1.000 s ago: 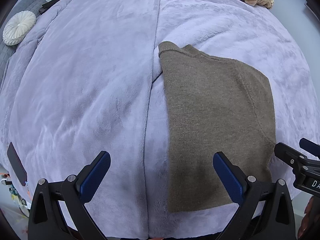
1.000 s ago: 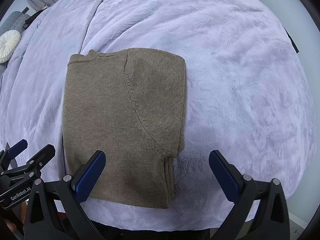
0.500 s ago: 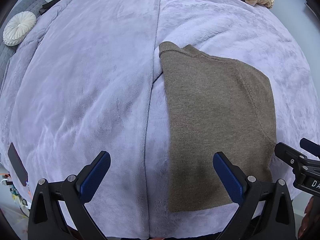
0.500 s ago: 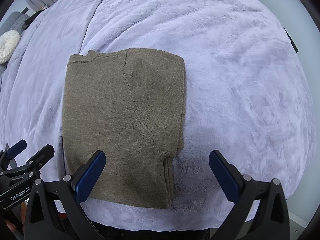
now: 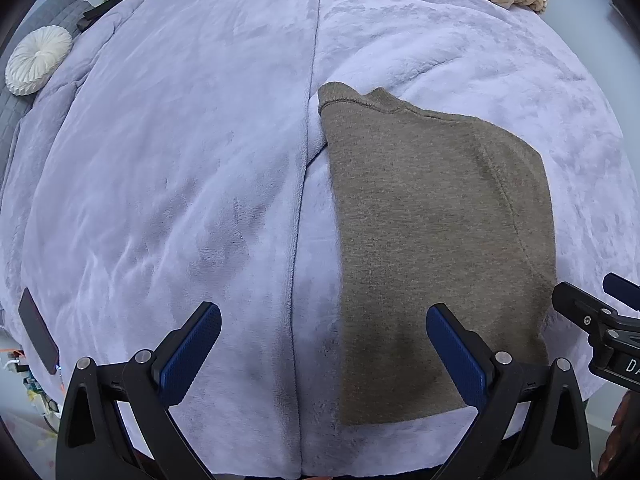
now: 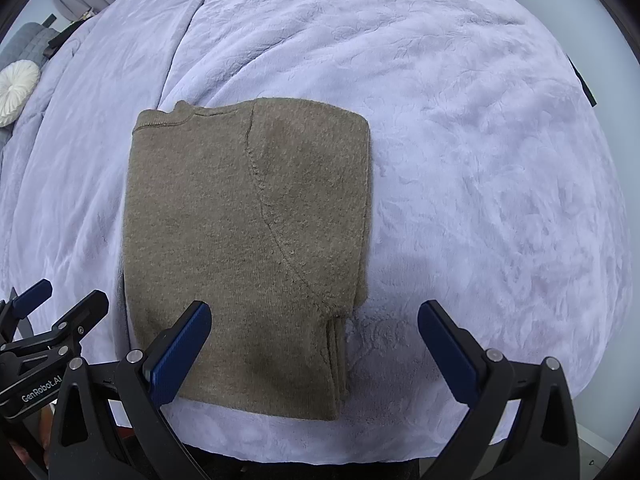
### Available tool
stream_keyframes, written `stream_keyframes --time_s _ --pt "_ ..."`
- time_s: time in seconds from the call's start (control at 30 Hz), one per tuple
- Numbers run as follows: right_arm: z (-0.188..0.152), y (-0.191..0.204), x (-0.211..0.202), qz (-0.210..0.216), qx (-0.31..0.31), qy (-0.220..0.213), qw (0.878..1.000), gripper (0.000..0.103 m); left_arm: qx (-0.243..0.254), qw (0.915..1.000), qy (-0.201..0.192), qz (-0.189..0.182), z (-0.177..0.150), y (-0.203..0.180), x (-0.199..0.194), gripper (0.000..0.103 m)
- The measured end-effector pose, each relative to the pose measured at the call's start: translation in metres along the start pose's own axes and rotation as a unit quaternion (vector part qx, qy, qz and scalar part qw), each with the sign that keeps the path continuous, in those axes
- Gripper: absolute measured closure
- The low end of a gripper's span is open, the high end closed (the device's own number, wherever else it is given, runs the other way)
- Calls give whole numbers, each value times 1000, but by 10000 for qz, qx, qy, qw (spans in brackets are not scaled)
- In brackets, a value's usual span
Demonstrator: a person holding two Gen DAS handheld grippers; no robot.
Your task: Fold small clothes
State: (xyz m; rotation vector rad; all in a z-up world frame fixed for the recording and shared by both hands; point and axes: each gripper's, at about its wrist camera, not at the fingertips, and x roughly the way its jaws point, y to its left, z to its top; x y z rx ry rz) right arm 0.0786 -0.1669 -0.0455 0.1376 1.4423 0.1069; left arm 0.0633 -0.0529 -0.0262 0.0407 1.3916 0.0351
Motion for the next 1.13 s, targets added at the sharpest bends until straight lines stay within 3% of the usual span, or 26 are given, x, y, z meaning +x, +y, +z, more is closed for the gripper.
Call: stream_keyframes --time_s 1.13 --pt "-3 0 3 -21 3 41 10000 0 -20 10000 43 -16 -2 2 3 0"
